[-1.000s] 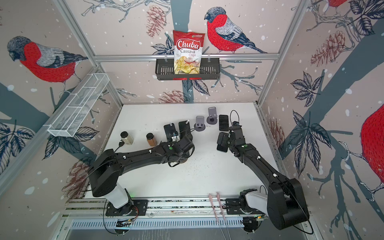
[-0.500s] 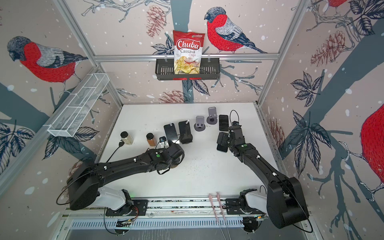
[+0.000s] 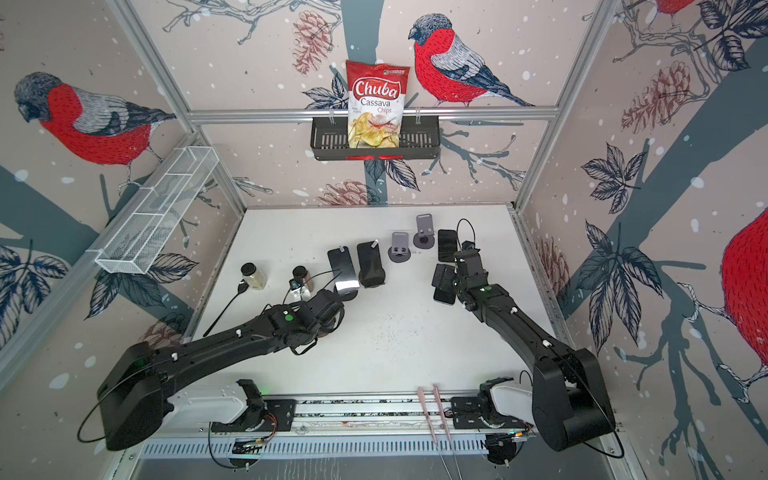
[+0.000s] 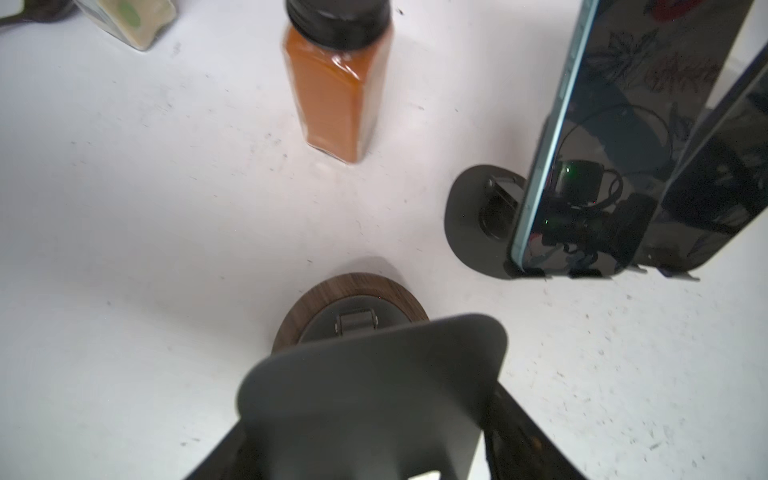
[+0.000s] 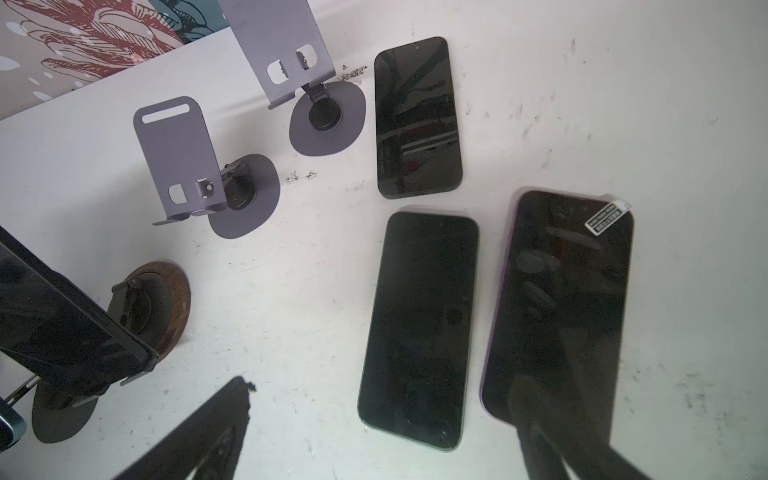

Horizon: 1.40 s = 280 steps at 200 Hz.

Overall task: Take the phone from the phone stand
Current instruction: 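Carry the held stand toward the spice jars with the left gripper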

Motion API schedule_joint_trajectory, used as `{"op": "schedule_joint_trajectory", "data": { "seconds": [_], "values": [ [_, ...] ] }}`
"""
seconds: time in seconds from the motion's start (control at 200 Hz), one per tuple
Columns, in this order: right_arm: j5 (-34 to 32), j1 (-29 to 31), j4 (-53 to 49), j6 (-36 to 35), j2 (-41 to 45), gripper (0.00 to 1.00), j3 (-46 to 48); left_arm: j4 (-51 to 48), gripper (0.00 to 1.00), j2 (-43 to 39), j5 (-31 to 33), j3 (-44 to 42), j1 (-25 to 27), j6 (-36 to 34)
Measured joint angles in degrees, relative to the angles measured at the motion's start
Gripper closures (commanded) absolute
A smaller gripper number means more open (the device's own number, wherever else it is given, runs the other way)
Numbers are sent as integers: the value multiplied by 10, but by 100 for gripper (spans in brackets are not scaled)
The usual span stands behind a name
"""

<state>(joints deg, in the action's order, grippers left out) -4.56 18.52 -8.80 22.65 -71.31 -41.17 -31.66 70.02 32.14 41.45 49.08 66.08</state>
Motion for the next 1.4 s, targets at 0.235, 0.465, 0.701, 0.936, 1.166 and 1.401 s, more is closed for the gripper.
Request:
{"op": "schedule_joint_trajectory", "data": {
  "seconds": [0.235, 0.465, 0.701, 0.936, 1.166, 1.401],
  "values": [
    [-4, 12, -3, 12, -11, 1, -10, 46, 30, -23, -6, -16, -60, -54],
    [-14, 25, -7, 13, -38, 1, -30, 85, 28, -3, -35, -22, -107, -102],
    [-24, 41, -11, 15, -61, 1, -52, 134, 27, 25, -69, -22, -140, -136],
    [-30, 50, -22, 15, -68, 1, -63, 153, 26, 36, -97, -39, -147, -140],
    [-34, 57, -24, 15, -68, 1, -71, 164, 21, 21, -106, -47, -147, -139],
    [-38, 64, -24, 15, -68, 1, -73, 162, 4, 7, -100, -43, -147, -139]
  ]
}}
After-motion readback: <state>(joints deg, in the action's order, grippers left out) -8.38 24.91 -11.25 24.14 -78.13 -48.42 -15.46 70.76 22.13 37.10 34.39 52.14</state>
